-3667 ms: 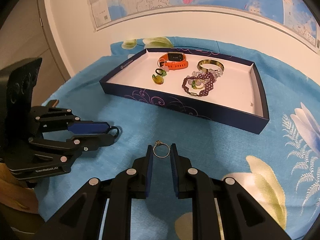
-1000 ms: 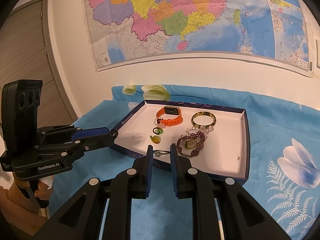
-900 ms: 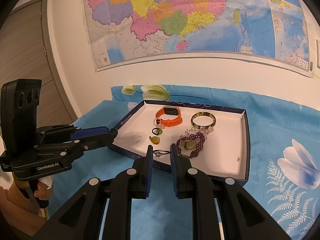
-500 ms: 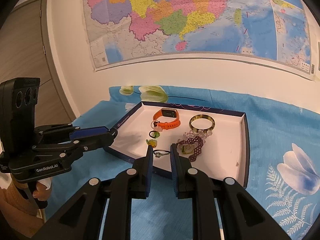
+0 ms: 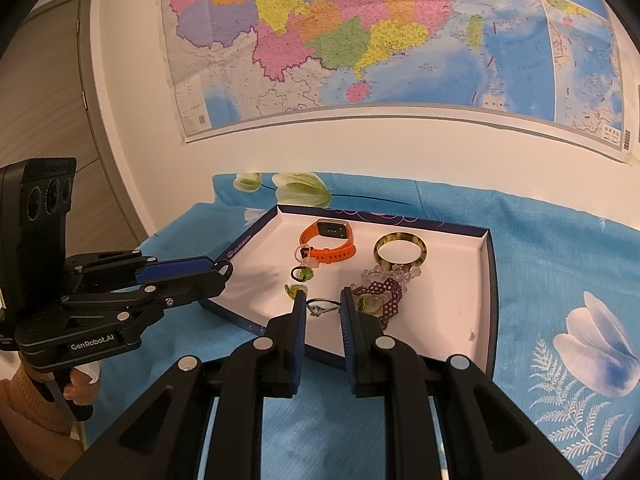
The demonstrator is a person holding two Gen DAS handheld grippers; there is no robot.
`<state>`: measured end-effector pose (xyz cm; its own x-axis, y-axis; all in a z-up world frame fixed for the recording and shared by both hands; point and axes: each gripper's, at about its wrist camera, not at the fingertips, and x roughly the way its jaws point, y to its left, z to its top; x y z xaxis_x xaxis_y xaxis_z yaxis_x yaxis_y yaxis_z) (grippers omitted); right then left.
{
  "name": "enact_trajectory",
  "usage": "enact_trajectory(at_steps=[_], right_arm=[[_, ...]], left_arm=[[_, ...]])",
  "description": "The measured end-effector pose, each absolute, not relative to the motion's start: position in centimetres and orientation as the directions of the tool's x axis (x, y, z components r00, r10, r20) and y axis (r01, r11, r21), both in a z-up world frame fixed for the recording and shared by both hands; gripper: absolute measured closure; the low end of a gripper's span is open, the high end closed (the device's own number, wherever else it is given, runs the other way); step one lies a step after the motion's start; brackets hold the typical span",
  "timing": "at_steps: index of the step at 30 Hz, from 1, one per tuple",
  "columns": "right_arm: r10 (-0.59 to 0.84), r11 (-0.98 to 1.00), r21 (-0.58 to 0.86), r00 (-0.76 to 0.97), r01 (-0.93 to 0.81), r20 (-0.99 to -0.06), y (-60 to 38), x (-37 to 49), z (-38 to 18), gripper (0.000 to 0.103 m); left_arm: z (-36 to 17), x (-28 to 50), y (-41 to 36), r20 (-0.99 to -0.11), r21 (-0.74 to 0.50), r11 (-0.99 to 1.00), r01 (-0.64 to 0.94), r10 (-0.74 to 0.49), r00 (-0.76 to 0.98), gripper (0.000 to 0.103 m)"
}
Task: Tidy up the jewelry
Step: 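Carry the black ring toward the tray with the left tool while the right tool carries the silver ring, then lower the silver ring into the tray and open the right tool while the left tool lowers the black ring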
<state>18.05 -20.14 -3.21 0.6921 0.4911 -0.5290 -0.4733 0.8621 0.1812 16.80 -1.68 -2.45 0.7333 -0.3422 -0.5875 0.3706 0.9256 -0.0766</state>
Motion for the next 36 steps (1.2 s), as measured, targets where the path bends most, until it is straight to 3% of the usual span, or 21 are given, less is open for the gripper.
enact_trajectory(at_steps=[18,20,36], right_arm=[[0.478,0.867,0.171,0.685,-0.468,-0.55,-19.7,19.4,-3.6,0.088],[0.479,0.866,0.172,0.681,-0.469,-0.554,-19.5,19.6,-3.6,0.096],[0.477,0.87,0.205,0.663,-0.448,-0.577,-19.7,20.4,-4.8,0.097]], left_arm=[[-2.7,18.0,-2.0,-0.595,-0.069,0.928,0.367,-0.334,0.731,0.081],[-2.8,18.1,-2.1,-0.597,-0.068,0.928,0.367,-0.332,0.73,0.081],[-4.5,19.7,-2.2,-0.634,-0.078,0.929,0.362,-0.327,0.701,0.081]])
